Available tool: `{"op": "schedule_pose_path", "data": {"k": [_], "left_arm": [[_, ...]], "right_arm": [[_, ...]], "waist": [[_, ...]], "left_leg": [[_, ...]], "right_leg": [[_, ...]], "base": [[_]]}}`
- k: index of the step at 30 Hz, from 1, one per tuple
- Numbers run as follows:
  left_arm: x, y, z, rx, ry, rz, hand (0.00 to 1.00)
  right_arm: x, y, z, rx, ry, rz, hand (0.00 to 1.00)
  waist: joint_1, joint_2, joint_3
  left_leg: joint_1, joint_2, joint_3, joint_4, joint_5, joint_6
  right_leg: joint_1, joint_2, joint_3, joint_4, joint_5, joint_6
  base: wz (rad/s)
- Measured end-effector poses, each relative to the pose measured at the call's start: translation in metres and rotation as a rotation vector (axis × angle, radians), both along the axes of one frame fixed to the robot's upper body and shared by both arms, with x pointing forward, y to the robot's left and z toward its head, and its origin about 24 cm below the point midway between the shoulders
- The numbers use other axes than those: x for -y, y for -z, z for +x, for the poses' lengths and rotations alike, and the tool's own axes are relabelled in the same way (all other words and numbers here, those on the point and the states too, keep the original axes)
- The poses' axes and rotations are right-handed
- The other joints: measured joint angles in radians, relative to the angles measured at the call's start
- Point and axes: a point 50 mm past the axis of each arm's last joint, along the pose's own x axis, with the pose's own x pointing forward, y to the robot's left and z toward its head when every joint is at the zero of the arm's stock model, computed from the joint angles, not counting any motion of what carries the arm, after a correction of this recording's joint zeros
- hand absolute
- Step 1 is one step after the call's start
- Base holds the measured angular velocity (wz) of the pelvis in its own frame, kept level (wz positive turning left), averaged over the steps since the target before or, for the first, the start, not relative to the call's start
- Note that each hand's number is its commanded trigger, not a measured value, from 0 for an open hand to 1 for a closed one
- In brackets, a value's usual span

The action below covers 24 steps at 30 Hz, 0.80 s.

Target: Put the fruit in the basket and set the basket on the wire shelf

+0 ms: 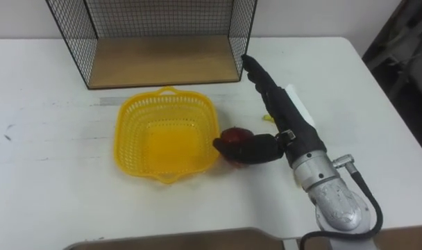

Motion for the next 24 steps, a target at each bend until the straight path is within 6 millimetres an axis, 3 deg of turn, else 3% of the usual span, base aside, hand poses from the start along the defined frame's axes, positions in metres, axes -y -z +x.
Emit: {"op": "schedule_pose_path", "data": {"k": [24], "left_arm": [[-0.0001,-0.0010,0.0009,0.009,0.010,0.004,0.00]], "right_arm": [[0.0019,0.0053,-0.0024,-0.049,-0.011,-0.012,0.00]], "waist": [[-0.003,-0.002,-0.0010]], "left_leg": [[0.000,0.000,0.001,0.003,0.000,0.000]], "right_leg": [[-0.001,0.000,0.000,0.001,0.001,0.000]], "base": [[0.00]]}}
